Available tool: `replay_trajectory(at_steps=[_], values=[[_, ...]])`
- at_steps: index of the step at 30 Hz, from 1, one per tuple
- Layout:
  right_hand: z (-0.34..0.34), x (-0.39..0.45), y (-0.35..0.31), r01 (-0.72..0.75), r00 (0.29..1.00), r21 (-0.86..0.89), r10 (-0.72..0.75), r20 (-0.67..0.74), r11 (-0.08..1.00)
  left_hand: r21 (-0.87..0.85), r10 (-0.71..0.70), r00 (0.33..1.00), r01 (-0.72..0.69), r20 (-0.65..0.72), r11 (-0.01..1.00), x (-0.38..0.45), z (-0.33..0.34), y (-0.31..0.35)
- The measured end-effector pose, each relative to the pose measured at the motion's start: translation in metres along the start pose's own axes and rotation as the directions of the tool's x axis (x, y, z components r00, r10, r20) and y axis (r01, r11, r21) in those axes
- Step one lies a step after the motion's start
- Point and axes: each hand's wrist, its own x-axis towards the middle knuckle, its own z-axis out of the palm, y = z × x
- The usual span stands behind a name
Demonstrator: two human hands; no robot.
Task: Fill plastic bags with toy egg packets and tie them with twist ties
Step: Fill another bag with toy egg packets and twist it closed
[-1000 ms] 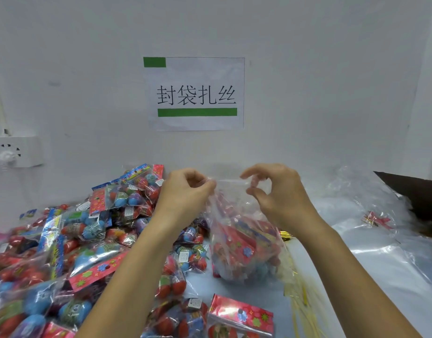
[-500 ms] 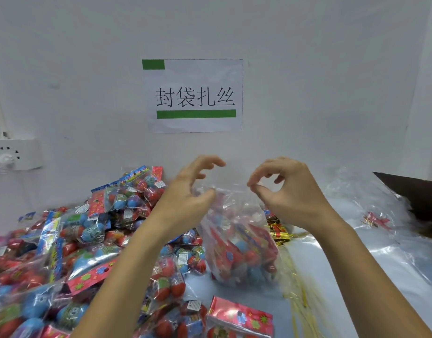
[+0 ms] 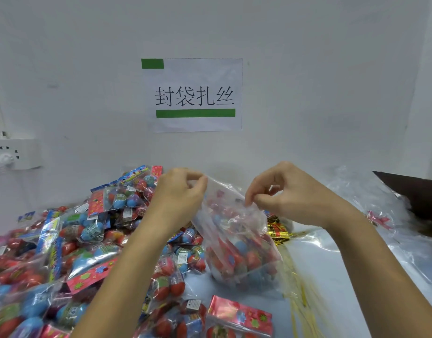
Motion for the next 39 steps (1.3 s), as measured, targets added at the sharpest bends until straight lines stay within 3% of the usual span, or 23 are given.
replay_trajectory(at_steps=[3,6,8,11,18,26,31,36,39], values=[[0.004,0.002,-0.001,-0.016,1.0,-0.083,0.016,-0.003,0.996,0.083,-0.018,0.993,0.008,0.12,0.997,-0.003,0.002,0.008],[0.014,0.005,-0.01,0.002,0.995,-0.199,-0.023,-0.099,0.98,0.057,0.035,0.973,-0.049,0.229,0.997,-0.007,0.003,0.016],[0.022,0.007,-0.018,0.012,0.994,-0.201,-0.033,-0.103,0.98,0.049,0.072,0.967,-0.087,0.245,0.995,-0.007,0.004,0.02],[0.031,0.01,-0.025,-0.023,1.0,-0.21,0.023,-0.002,0.978,0.051,0.106,0.967,-0.121,0.233,0.991,-0.006,0.002,0.021],[0.049,0.007,-0.015,-0.242,0.931,-0.489,0.343,0.126,0.838,0.188,0.127,0.93,-0.201,0.346,0.961,-0.006,-0.007,0.017],[0.077,0.006,-0.015,-0.236,0.923,-0.615,0.372,0.1,0.753,0.193,0.15,0.919,-0.232,0.366,0.953,-0.005,-0.009,0.017],[0.075,0.008,-0.009,-0.273,0.942,-0.605,0.335,-0.011,0.748,0.196,0.131,0.92,-0.215,0.37,0.957,-0.005,-0.014,0.013],[0.071,0.012,0.0,-0.352,0.924,-0.484,0.38,-0.044,0.801,0.216,0.121,0.914,-0.217,0.386,0.952,-0.005,-0.013,0.014],[0.072,0.013,0.006,-0.386,0.921,-0.449,0.367,-0.133,0.806,0.224,0.11,0.917,-0.208,0.383,0.952,-0.005,-0.013,0.013]])
